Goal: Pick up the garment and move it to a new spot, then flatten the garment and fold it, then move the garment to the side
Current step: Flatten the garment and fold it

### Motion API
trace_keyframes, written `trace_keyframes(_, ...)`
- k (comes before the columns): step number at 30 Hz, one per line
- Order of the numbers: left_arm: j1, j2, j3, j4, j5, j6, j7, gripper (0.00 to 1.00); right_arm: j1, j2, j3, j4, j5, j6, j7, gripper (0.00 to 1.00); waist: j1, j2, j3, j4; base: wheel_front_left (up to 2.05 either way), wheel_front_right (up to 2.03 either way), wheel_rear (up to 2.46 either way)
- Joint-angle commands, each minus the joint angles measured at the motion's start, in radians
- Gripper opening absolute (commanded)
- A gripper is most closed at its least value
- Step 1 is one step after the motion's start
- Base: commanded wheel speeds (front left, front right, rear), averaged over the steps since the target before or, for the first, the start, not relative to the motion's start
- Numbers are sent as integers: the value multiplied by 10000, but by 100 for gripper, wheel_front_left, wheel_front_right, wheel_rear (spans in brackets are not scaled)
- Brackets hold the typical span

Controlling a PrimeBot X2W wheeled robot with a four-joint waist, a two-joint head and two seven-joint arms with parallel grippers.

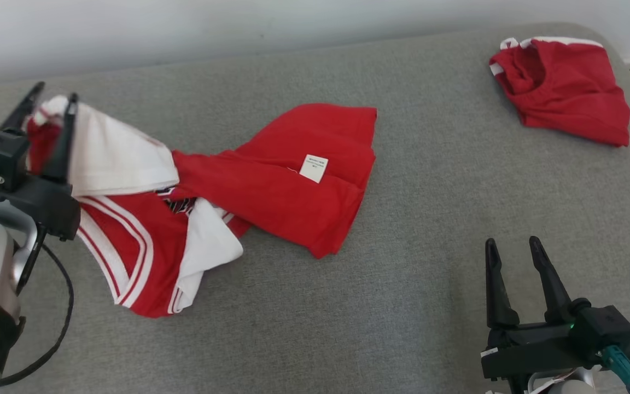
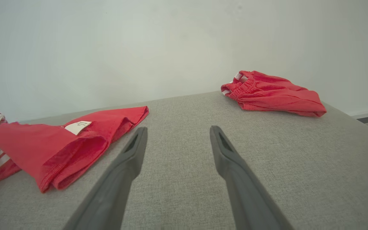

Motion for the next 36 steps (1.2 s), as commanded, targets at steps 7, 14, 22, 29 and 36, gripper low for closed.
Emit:
trace_keyframes(7, -173, -48, -94, 355, -132, -4, -30, 100, -6, 27, -96, 89, -101, -26, 1, 100, -2, -2, -66, 89, 0, 0, 0)
trace_keyframes(14, 422, -356, 97, -668, -235, -7, -30, 100, 219, 27, -49, 230, -1, -26, 1, 100, -2, -2, -608, 552, 0, 0, 0)
trace_keyframes(22, 1809, -1333, -548, -1893, -707, -7, -30, 100, 368, 27, 8, 290, 93, -26, 1, 100, -2, -2, -738, 844, 0, 0, 0)
trace_keyframes(29, 3288, -2186, -1317, -2086, -430, 96, -30, 100, 457, 28, -75, 244, 25, -26, 1, 100, -2, -2, -641, 880, 0, 0, 0)
trace_keyframes(36, 3447, -2430, -1966, -1433, 360, 119, -30, 100, 255, 27, 41, 199, 21, -26, 1, 100, -2, -2, -410, 708, 0, 0, 0)
